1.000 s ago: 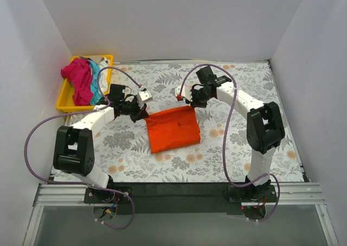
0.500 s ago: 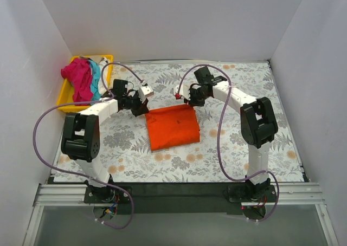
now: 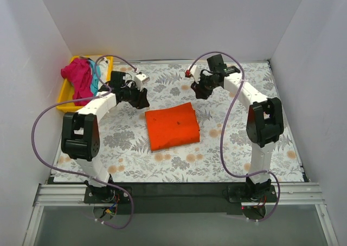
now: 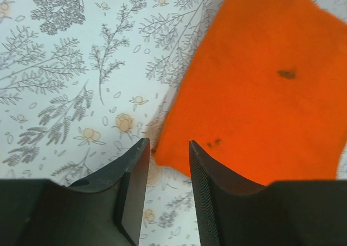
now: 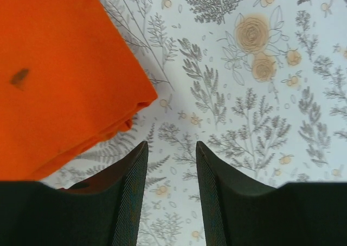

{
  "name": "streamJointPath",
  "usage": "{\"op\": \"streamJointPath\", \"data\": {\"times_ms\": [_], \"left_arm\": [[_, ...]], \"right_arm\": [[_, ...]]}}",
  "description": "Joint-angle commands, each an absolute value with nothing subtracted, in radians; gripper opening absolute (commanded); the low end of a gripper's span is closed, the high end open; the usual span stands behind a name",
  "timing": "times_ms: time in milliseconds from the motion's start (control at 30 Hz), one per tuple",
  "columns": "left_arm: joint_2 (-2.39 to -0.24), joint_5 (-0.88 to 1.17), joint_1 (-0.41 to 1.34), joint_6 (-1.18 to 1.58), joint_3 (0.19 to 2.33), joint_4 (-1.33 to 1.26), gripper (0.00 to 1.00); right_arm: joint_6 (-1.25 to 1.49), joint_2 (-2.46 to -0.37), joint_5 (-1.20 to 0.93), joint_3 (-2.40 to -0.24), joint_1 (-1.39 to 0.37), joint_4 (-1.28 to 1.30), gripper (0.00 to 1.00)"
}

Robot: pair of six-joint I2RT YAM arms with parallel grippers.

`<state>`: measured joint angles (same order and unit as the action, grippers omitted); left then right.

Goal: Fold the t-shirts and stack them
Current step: Fold the tshirt

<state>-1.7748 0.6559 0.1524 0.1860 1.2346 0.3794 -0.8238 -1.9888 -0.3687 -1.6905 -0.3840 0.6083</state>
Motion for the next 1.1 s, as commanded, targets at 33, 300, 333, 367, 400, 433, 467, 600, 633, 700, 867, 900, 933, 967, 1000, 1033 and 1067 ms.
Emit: {"op": "streamJointPath", "data": {"times_ms": [33, 300, 333, 367, 400, 433, 467, 600, 633, 700, 867, 900, 933, 967, 1000, 1033, 1067], "left_arm": [[-1.645, 0.776, 0.147, 0.399, 1.210, 0.426, 0.33], [-1.658, 1.064, 0.147, 0.851, 1.062, 0.278, 0.32], [-1.679, 1.080, 0.147, 0.889, 1.024, 0.249, 0.32], [-1.687, 1.091, 0.147, 0.955, 1.005, 0.215, 0.32], [-1.696, 1.094, 0.147, 0.988, 0.983, 0.146, 0.32], [-1.724, 1.095, 0.147, 1.006, 0.965, 0.120, 0.32], [-1.738, 1.091, 0.147, 1.035, 0.959, 0.095, 0.32], [-1.845, 1.063, 0.141, 1.061, 0.965, 0.006, 0.31], [-1.865, 1.060, 0.140, 1.065, 0.983, -0.027, 0.31], [-1.929, 1.052, 0.135, 1.054, 1.012, -0.038, 0.31], [-2.037, 1.049, 0.098, 1.026, 1.110, -0.005, 0.31], [-2.036, 1.061, 0.097, 0.999, 1.121, 0.026, 0.31], [-2.026, 1.109, 0.095, 0.974, 1.132, 0.037, 0.31], [-2.011, 1.138, 0.097, 0.954, 1.140, 0.064, 0.32], [-1.965, 1.164, 0.098, 0.942, 1.135, 0.074, 0.32], [-1.938, 1.189, 0.098, 0.927, 1.125, 0.080, 0.33], [-1.909, 1.228, 0.100, 0.927, 1.111, 0.096, 0.34]], "right_arm": [[-0.531, -1.953, -0.618, -1.753, -0.353, 0.732, 0.40], [-0.313, -1.917, -1.069, -1.556, -0.348, 0.723, 0.41], [-0.314, -1.922, -1.081, -1.534, -0.350, 0.718, 0.41], [-0.308, -1.934, -1.089, -1.491, -0.356, 0.712, 0.41], [-0.302, -1.942, -1.107, -1.467, -0.359, 0.695, 0.41], [-0.295, -1.950, -1.117, -1.442, -0.362, 0.683, 0.40], [-0.285, -1.962, -1.123, -1.380, -0.367, 0.667, 0.40], [-0.253, -1.997, -1.072, -1.261, -0.364, 0.529, 0.39], [-0.255, -2.009, -1.063, -1.253, -0.365, 0.523, 0.39], [-0.250, -2.040, -1.028, -1.232, -0.365, 0.506, 0.38], [-0.250, -2.075, -0.940, -1.246, -0.341, 0.469, 0.37], [-0.247, -2.072, -0.946, -1.258, -0.334, 0.475, 0.37], [-0.252, -2.060, -0.948, -1.261, -0.331, 0.480, 0.37], [-0.252, -2.024, -0.948, -1.259, -0.331, 0.495, 0.38], [-0.250, -1.999, -0.971, -1.255, -0.333, 0.499, 0.38], [-0.244, -1.974, -0.986, -1.241, -0.336, 0.502, 0.38], [-0.226, -1.921, -0.998, -1.229, -0.340, 0.502, 0.38]]}}
